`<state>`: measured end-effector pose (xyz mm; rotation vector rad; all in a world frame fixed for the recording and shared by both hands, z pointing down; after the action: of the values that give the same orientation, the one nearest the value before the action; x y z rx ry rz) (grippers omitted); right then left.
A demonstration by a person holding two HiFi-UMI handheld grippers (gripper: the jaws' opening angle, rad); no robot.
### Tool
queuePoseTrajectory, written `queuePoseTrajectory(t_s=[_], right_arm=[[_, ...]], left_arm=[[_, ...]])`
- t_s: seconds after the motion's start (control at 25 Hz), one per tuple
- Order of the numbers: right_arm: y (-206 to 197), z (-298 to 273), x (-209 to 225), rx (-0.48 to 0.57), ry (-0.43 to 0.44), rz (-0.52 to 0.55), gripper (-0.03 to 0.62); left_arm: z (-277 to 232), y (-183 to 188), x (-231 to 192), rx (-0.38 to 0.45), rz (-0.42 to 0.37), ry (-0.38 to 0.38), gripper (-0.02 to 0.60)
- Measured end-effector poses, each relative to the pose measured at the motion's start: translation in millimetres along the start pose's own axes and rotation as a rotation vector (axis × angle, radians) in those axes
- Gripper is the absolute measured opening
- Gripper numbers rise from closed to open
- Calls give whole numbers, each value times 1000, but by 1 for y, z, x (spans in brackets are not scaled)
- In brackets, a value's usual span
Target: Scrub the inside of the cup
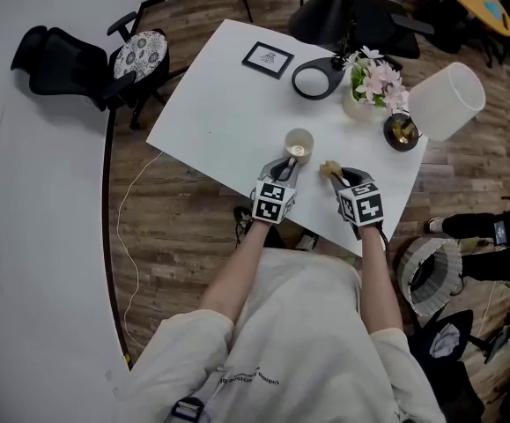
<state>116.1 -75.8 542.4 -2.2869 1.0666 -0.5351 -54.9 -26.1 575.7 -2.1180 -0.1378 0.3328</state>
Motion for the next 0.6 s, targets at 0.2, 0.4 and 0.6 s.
queuePoseTrajectory(t_s=[0.2, 0.4, 0.6], right_arm=[[16, -18, 12, 47, -71, -152, 110], [13, -12, -18, 95, -113, -37, 110], [1, -13, -37, 0, -65, 45, 110]], left_arm=[[-5, 1, 2, -102, 57, 59, 61], [4, 4, 6, -104, 88, 112, 94], [29, 0, 10, -99, 173, 161, 94]])
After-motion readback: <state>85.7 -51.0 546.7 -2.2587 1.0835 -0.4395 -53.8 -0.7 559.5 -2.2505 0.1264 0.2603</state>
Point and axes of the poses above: the fingertips, and each gripper's own axes: z backward along the fingers, x to its right, y out of its top, the point moved 7 cm from there along z, backward along the fingers, and after that the axes turned 3 degrees about -y, right-handed, at the moved point
